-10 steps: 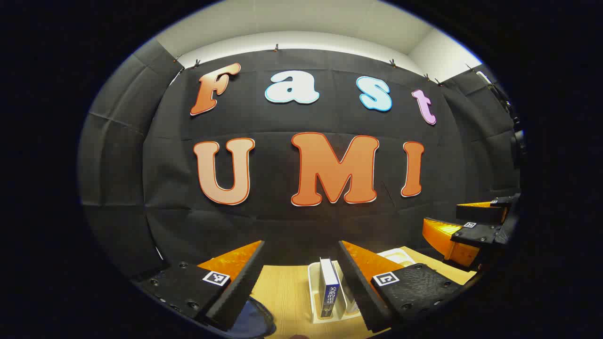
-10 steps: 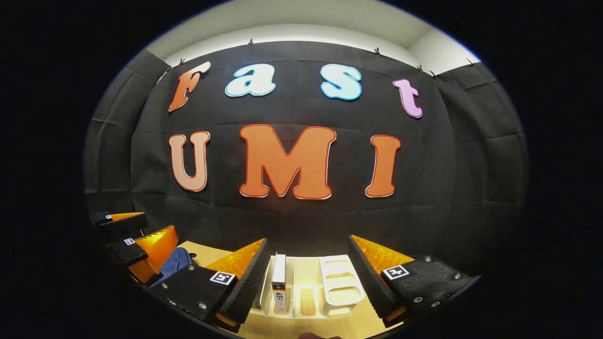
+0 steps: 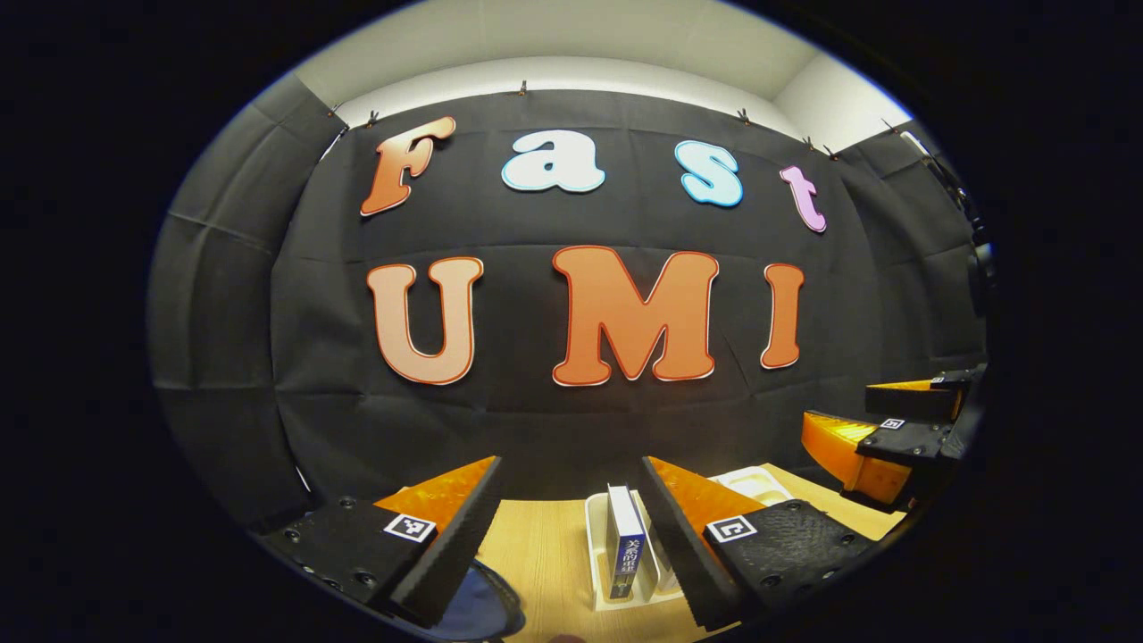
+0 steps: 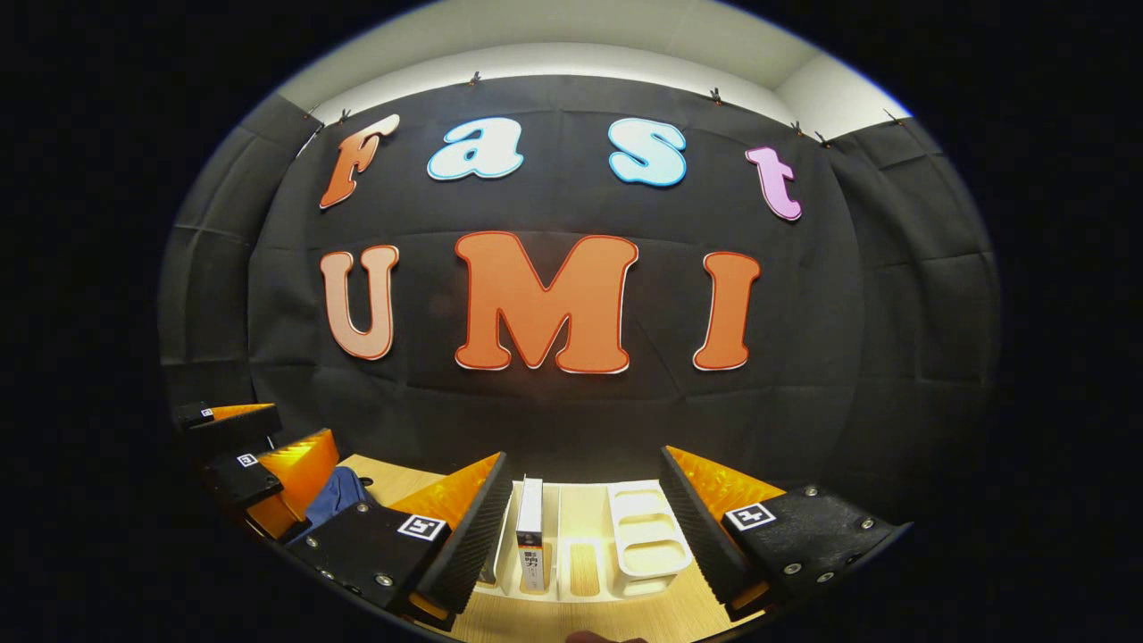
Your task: Open the schoolbag, grab two books from the bookshelf and put them into the schoolbag.
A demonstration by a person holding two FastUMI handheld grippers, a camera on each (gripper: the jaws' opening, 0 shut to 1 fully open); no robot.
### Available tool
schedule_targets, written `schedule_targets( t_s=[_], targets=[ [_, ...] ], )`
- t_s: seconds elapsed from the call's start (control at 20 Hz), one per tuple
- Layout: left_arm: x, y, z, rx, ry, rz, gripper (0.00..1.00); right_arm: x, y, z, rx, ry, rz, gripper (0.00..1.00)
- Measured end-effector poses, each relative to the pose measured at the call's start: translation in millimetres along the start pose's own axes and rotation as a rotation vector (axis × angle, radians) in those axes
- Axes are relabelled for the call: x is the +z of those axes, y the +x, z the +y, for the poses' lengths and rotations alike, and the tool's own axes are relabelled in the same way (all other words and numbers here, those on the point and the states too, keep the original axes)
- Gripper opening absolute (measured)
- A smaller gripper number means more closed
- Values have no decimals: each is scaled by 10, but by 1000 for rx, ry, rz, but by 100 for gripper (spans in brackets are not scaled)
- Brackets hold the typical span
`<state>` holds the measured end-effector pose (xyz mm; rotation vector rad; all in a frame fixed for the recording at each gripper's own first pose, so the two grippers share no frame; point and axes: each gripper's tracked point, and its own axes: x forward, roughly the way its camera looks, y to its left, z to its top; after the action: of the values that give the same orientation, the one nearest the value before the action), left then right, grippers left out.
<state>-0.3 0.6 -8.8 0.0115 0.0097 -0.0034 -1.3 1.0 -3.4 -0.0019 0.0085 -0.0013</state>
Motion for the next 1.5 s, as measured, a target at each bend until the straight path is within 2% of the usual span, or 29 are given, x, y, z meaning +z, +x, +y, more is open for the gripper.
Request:
schedule_targets(
  t_s=[1.5],
  targets=[
    [-55,6,53,-3,3,-5,94,-52,-11,18,6,-5,13,97]
  ],
)
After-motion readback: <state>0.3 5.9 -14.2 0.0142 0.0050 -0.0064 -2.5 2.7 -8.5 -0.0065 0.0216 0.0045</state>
